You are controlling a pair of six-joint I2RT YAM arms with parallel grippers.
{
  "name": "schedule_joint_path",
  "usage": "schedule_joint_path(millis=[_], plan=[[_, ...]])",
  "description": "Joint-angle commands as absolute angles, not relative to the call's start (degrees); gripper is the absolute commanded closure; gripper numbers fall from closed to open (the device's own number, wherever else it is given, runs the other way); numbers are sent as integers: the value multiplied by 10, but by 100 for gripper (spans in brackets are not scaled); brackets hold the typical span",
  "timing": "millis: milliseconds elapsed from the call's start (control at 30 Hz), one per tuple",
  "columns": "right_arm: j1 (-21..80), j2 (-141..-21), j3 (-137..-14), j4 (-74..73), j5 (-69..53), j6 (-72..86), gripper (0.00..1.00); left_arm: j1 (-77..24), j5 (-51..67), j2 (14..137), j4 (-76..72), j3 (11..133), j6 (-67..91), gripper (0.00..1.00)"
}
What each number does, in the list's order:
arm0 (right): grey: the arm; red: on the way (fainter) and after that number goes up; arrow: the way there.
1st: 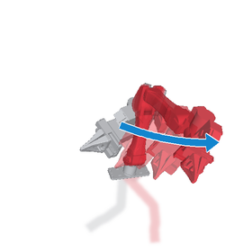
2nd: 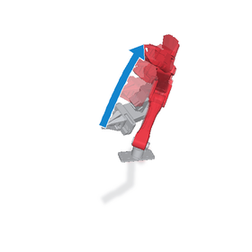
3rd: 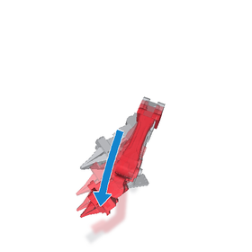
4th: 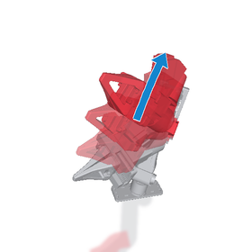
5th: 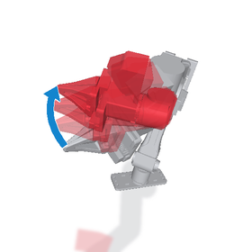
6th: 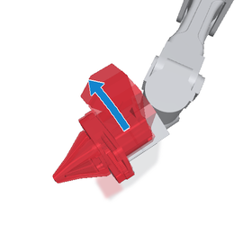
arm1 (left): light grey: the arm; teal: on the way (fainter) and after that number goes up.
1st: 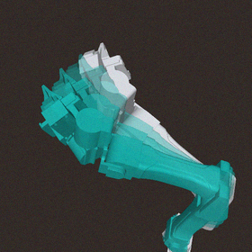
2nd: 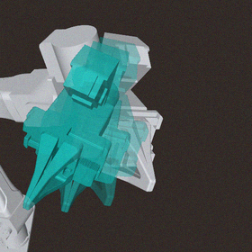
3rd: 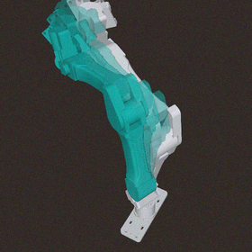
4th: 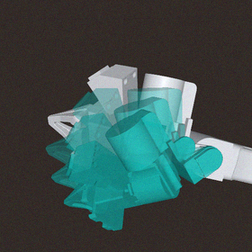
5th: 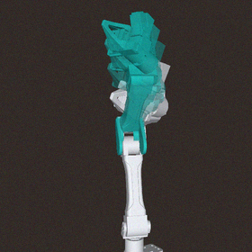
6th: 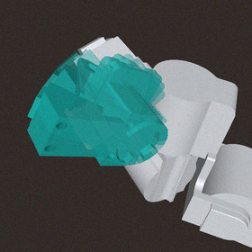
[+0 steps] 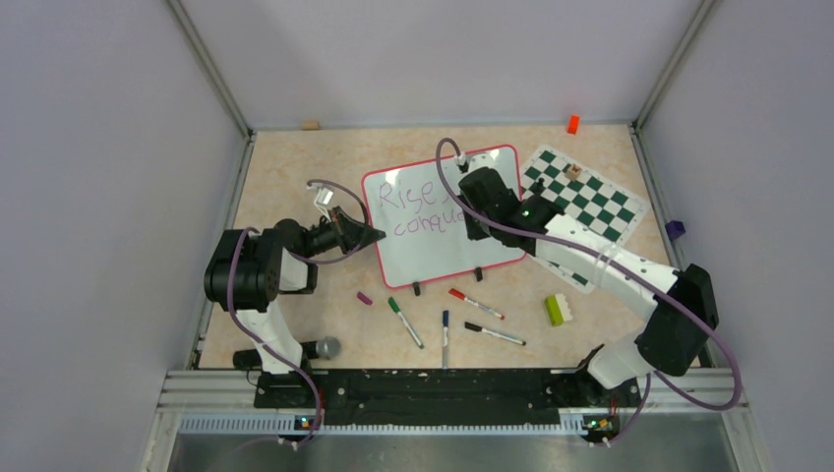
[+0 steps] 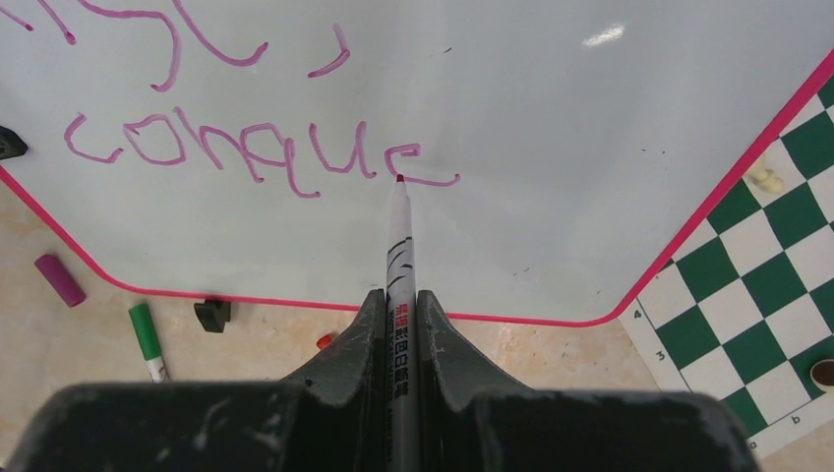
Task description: Write a sentence on the whiteboard
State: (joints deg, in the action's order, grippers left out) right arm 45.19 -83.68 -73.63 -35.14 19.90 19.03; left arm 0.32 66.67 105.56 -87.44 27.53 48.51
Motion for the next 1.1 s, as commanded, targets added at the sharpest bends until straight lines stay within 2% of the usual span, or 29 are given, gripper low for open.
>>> schedule_joint_path(millis=[0,633,1067], plan=[[445,-850,-765,-327,196,184,100,-4,684,1056,-928,280,465,100],[445,-856,-763,-316,271,194,100,-4,684,1056,-927,280,464,100],[445,-876,-789,-305,238,177,100,-4,684,1056,-928,280,465,100]])
